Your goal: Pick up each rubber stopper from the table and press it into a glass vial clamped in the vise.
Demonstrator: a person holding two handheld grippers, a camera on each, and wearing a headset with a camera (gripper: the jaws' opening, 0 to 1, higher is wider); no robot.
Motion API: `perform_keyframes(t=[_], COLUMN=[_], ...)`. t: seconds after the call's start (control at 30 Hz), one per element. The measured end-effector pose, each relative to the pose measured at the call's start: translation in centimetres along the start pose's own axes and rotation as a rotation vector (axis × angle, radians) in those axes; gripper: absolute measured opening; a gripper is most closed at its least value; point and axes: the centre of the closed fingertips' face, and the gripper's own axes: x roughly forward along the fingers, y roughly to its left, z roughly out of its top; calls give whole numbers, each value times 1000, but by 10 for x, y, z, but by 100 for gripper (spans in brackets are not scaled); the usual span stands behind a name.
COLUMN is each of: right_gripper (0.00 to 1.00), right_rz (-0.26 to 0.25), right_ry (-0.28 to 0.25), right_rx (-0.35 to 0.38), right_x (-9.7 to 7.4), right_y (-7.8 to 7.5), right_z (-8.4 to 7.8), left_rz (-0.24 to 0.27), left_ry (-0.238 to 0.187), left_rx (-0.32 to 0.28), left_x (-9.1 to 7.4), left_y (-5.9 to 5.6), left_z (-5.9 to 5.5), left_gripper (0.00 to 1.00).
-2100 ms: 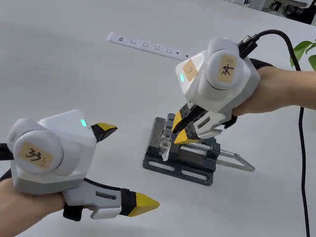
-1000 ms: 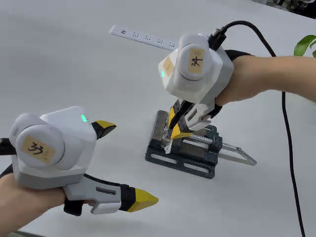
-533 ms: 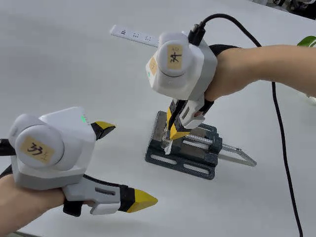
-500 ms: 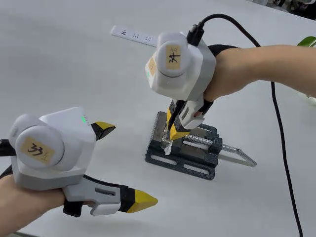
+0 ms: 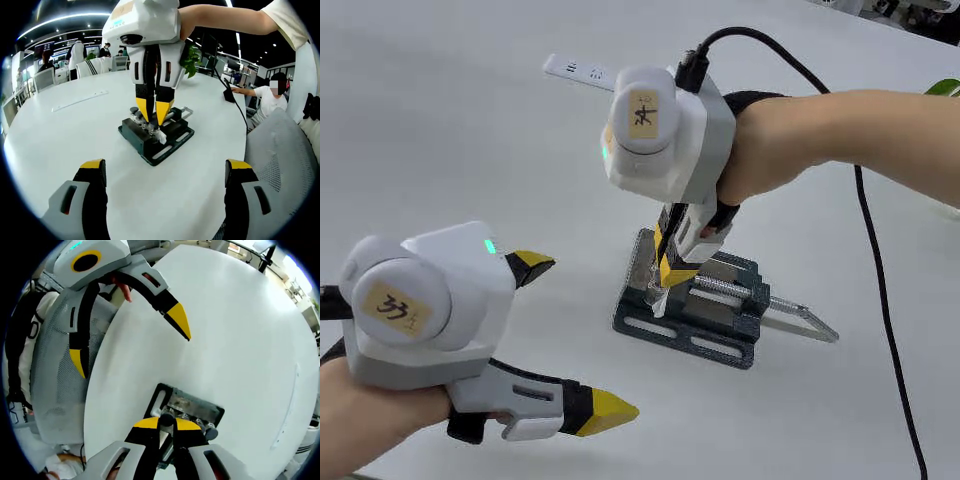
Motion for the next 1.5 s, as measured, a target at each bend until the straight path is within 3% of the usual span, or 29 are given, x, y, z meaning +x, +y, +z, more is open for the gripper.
perform_keyframes(t=[0.47, 0.7, 1.0, 1.5], right_gripper=[4, 5, 6, 6], right_rz=[-9, -12, -22, -25], right_ry=[-27, -87, -62, -59], right_rx=[26, 64, 19, 11], right_x=[1, -1, -1, -1], right_y=[1, 0, 0, 0], right_z=[0, 0, -1, 0], left_rz=[-1, 7, 7, 3], left_ry=[7, 4, 5, 8], left_rx=[-4, -3, -7, -12], left_x=[0, -1, -1, 0], left_y=[-1, 1, 0, 1], left_z=[-3, -2, -2, -4], left_gripper=[98, 98, 98, 97])
